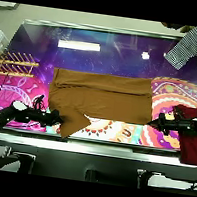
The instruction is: Fold the clothes and pants, and hang the long-sleeved shirts on hangers.
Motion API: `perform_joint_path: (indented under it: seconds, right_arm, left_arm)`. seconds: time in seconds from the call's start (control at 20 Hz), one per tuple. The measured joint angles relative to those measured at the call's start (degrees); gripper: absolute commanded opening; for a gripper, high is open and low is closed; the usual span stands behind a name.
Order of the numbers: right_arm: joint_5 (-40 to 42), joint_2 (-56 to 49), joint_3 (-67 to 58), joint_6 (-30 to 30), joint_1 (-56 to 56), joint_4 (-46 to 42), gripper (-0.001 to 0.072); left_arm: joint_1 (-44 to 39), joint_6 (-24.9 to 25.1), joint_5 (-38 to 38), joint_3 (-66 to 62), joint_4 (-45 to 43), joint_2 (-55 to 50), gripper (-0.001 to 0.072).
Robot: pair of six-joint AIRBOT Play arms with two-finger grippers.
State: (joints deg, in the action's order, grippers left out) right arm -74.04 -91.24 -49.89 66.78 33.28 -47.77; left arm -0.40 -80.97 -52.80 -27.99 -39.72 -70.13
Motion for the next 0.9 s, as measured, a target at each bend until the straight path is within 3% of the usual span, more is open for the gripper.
perform_joint_path:
  seconds: [0.25,0.65,0.9]
  right_arm:
    - [-1.42,4.7,0.28,-0.63,-0.02,0.22,0.0031]
    - [-8.68,24.98,0.33,9.64,-0.04,-12.5,0.003]
    - [-9.75,30.8,0.33,11.82,-0.66,-14.97,0.003]
  left_arm:
    - [4.96,-0.74,-8.09,-5.4,-1.27,1.79,0.0015]
    - [11.43,-12.59,-26.14,-10.21,-18.32,17.2,0.0016]
    - [11.96,-15.69,-28.13,-12.41,-19.52,22.23,0.0016]
